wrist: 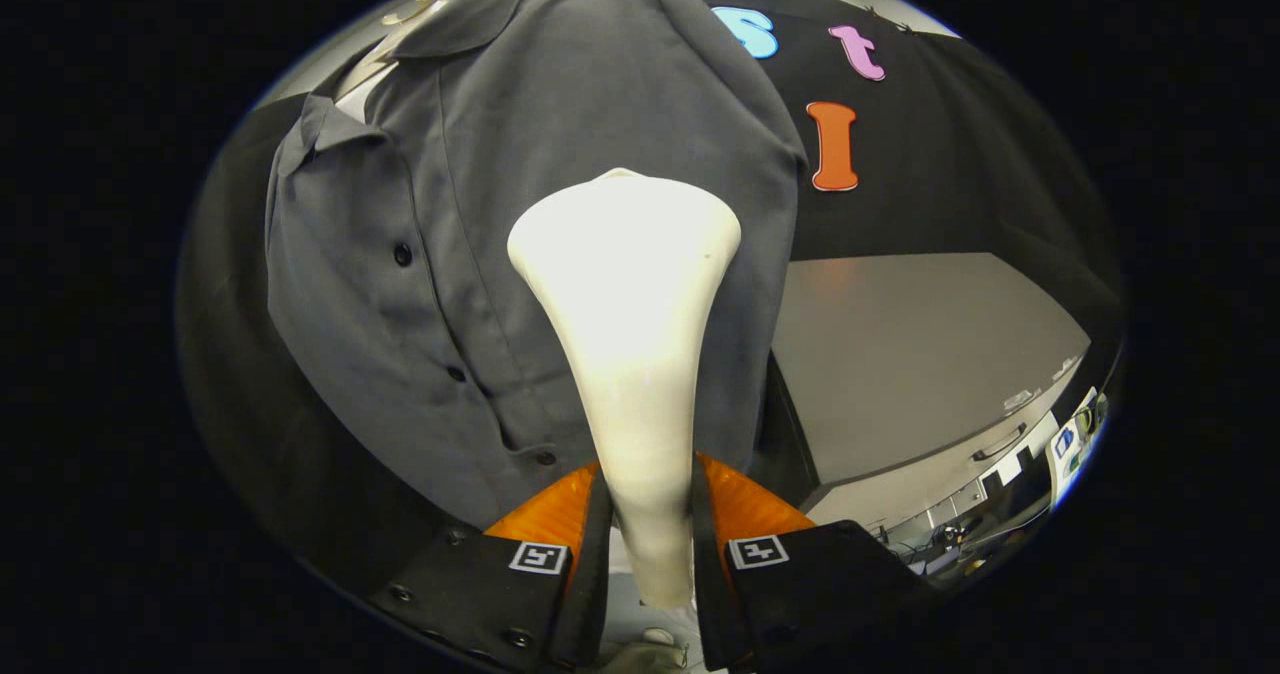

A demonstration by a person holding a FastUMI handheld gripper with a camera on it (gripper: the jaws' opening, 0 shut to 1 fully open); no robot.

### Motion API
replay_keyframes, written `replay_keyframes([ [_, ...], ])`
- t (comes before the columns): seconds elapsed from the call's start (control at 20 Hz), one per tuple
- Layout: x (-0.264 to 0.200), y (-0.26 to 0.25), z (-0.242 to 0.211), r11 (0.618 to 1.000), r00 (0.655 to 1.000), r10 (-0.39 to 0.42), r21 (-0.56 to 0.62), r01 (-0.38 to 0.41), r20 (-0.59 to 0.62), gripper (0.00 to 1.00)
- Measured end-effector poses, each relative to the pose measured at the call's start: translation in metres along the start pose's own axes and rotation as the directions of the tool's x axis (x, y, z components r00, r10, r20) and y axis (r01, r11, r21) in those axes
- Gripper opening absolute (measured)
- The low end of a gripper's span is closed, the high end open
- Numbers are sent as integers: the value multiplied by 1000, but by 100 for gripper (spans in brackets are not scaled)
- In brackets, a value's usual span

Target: Iron the clothes twice with a garment steamer, once on the left side and once on the right side.

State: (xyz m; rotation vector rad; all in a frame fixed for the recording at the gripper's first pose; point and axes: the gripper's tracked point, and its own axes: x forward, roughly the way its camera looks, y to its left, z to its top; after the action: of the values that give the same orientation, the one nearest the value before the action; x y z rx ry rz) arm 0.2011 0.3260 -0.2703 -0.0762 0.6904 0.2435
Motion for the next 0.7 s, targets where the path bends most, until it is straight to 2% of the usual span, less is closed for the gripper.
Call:
replay_keyframes([
  [0.7, 27, -4, -85, 999, 984, -50, 5, 51, -171, 45],
])
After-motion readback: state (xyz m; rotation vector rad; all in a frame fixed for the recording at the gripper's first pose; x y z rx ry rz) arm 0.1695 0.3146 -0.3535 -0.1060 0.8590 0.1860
